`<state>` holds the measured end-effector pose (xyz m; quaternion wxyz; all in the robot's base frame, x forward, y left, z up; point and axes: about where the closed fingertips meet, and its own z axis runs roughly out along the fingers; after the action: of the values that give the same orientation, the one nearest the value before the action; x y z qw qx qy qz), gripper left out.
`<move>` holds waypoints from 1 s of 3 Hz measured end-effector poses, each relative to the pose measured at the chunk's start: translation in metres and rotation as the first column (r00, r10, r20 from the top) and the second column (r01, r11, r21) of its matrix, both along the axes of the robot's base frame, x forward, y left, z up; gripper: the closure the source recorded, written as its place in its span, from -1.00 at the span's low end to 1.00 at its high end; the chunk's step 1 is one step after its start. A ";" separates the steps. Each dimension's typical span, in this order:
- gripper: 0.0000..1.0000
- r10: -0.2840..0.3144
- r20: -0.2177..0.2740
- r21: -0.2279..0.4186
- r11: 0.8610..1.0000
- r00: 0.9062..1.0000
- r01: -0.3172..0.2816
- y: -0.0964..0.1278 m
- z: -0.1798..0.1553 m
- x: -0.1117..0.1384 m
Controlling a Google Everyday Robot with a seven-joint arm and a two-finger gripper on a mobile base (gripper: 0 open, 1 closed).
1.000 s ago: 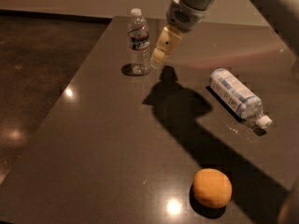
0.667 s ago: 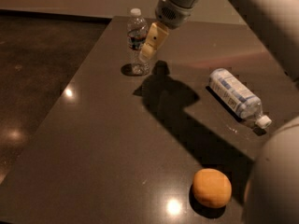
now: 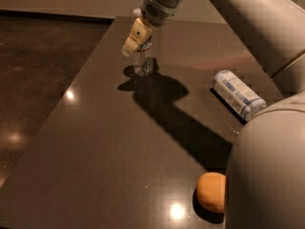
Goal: Pick water bottle
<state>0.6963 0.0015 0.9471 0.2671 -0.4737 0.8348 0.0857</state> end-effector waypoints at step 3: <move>0.27 0.016 -0.037 0.094 0.995 0.999 -0.012 0.013 0.017 -0.004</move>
Offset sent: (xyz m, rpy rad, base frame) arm -0.0003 0.0168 0.0204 0.0915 0.0349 -0.0020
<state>0.6922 0.0145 0.9641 0.2726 -0.4646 0.8315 0.1358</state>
